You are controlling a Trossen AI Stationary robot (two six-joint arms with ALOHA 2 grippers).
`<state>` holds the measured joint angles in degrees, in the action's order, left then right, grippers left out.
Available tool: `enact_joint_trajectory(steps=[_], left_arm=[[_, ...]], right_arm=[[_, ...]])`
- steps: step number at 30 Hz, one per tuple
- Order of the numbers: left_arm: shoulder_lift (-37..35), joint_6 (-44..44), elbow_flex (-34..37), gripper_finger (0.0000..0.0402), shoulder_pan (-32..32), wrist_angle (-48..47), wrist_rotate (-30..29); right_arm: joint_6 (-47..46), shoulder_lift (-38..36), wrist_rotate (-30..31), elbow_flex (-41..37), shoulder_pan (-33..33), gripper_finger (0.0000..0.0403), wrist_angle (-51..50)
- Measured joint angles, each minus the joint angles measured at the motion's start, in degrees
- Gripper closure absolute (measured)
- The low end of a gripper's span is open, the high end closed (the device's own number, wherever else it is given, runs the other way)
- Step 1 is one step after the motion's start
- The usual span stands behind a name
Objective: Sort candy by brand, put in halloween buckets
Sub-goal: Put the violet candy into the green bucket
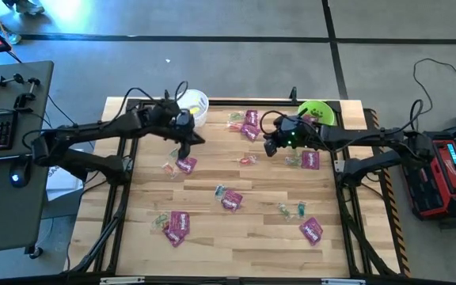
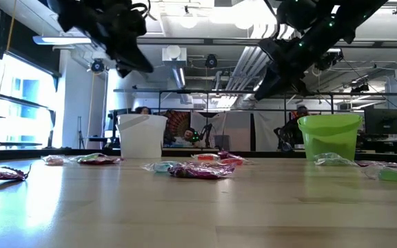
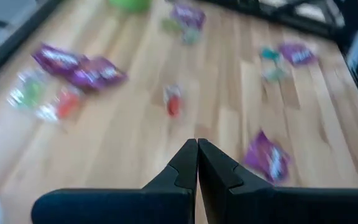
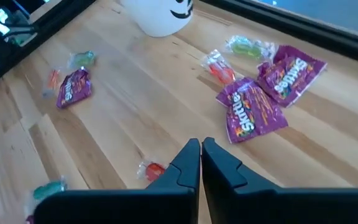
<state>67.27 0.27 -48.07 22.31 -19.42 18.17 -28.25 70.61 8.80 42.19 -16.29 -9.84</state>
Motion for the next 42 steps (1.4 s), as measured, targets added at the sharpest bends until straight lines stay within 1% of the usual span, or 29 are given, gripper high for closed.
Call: enact_joint_trajectory(steps=[6,14,17,19,23,27,30,33,37,40,42], left_arm=[[-1.39,-3.88,0.00,0.0399,-6.07,-11.03,-1.04],[-1.75,-9.38,0.00,0.0399,-16.79,-23.42,-1.05],[-1.73,-10.94,0.00,0.0399,-20.68,-26.60,-0.33],[-1.73,-12.20,0.00,0.0399,-23.20,-26.91,0.83],[-1.73,-16.83,0.00,0.0399,-27.60,-26.89,1.06],[-1.71,-24.80,0.00,0.0399,-31.37,-26.89,-0.08],[-1.55,-28.46,0.00,0.0399,-34.13,-26.89,-1.42],[-0.92,-30.21,0.00,0.0400,-36.51,-27.20,-2.16],[-0.12,-30.96,0.02,0.0401,-38.80,-27.95,-2.01],[-0.11,-30.17,1.11,0.0401,-39.73,-27.81,-1.94],[-0.30,-29.57,2.57,0.0401,-39.78,-27.11,-0.52]], right_arm=[[3.03,0.00,-0.07,0.00,-0.20,0.0398,0.27],[3.36,0.00,-0.28,0.00,-0.17,0.0398,0.26],[4.83,0.00,-0.66,0.00,-0.20,0.0398,0.25],[5.73,0.00,-0.97,0.00,-0.17,0.0398,-0.03],[6.33,0.00,-3.23,0.00,-0.17,0.0398,-0.74],[6.91,0.00,-6.37,0.00,-0.15,0.0398,-0.75],[9.76,0.00,-7.91,0.00,-0.15,0.0398,-0.75],[12.11,0.00,-8.67,0.00,-0.15,0.0398,-1.00],[9.56,0.00,-8.85,0.00,0.04,0.0398,-1.27],[9.29,0.00,-7.96,0.00,0.95,0.0398,-1.29],[9.15,0.00,-7.85,0.00,1.70,0.0398,-1.33]])
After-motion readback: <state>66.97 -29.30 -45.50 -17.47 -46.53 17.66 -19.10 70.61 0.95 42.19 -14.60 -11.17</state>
